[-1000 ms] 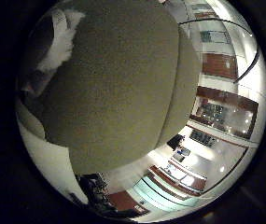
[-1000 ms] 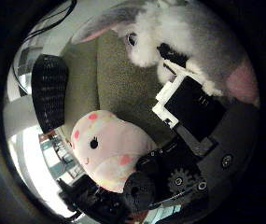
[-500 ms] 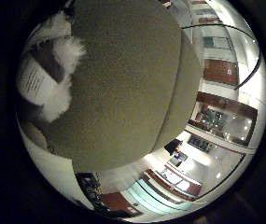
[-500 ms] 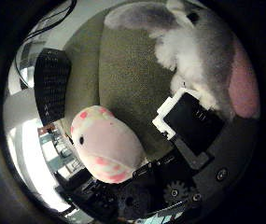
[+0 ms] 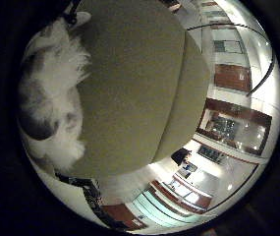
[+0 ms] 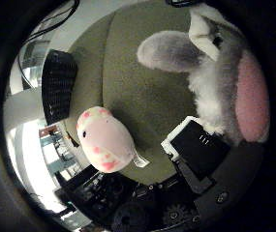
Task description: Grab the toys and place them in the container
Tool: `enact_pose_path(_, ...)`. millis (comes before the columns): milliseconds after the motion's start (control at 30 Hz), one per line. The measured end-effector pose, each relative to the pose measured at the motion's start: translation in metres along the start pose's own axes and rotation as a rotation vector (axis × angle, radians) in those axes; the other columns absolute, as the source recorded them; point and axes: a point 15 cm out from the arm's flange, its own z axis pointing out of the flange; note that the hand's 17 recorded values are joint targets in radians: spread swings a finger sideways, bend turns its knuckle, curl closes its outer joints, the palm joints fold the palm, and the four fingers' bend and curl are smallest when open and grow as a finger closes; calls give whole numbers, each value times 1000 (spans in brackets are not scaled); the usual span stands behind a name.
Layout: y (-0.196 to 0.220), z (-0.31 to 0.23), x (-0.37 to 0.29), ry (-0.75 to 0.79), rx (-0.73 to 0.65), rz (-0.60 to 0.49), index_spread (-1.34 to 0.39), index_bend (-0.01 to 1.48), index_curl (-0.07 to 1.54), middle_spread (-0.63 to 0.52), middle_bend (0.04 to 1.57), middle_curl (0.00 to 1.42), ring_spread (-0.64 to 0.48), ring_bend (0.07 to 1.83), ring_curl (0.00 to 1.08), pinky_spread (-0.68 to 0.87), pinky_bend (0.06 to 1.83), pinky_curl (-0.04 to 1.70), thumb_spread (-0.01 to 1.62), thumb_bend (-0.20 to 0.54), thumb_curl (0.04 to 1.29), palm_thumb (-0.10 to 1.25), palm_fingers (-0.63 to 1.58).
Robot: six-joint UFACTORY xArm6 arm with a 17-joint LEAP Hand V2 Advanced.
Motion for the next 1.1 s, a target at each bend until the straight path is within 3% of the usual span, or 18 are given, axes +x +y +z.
enact_pose_path(300,9,-70,-8,-144,0,-18,-375,1013,1036,-450,1252,1342,-363,1439,1028,-294,1427,838,411,-18,886,1041,501)
enact_pose_path(667,2,-226,-22,-99,68,-77,-346,1046,1017,-424,1287,1336,-364,1455,1038,-309,1413,911,426,-18,901,1044,477)
enact_pose_path(1100,1,-373,-142,-99,122,-256,-325,1069,1005,-408,1299,1332,-360,1469,1035,-303,1400,956,442,-18,919,1038,463)
